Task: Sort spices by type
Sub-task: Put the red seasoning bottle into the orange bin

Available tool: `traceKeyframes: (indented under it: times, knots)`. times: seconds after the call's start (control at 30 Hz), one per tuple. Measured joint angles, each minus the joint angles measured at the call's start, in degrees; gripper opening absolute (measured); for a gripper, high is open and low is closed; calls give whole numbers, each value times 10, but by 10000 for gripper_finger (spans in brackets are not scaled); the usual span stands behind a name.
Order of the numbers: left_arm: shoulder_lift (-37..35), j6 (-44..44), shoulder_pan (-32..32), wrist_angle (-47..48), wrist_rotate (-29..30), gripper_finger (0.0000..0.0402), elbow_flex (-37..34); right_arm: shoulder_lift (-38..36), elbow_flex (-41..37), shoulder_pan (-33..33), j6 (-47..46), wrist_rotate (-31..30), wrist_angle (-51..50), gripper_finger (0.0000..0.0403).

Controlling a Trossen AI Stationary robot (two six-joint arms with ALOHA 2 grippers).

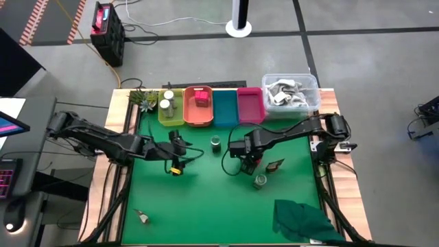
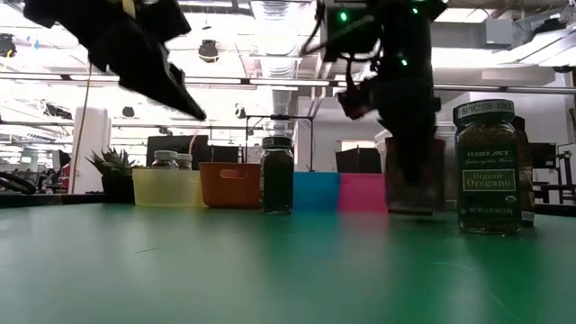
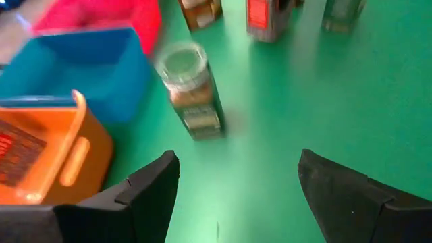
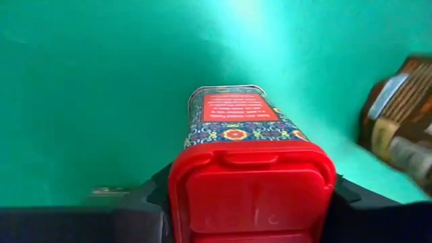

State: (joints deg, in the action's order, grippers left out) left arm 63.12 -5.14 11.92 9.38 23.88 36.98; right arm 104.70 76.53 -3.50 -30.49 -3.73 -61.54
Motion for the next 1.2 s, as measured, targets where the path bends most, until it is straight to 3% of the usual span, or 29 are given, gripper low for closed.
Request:
traceKeyframes:
  times: [0.2,0.43,0.6,0.73,0.93,1.1,1.2]
  knots:
    - [-79,4,0,43,4,290,0,-1,80,17,54,0,-35,233]
    - [-114,-2,0,23,19,290,-45,-2,202,55,145,-35,-43,227]
    - [-115,-10,0,-57,26,290,-111,-2,249,104,237,-54,37,229]
    - [-116,-19,0,-69,40,290,-116,11,271,142,296,-54,95,240]
    - [-159,2,0,-43,90,290,-102,61,310,188,359,-3,177,228]
    - [-209,-2,-1,-6,156,290,-102,133,384,206,399,35,152,239]
    - [-231,-19,-5,10,165,290,-102,160,414,200,426,39,135,242]
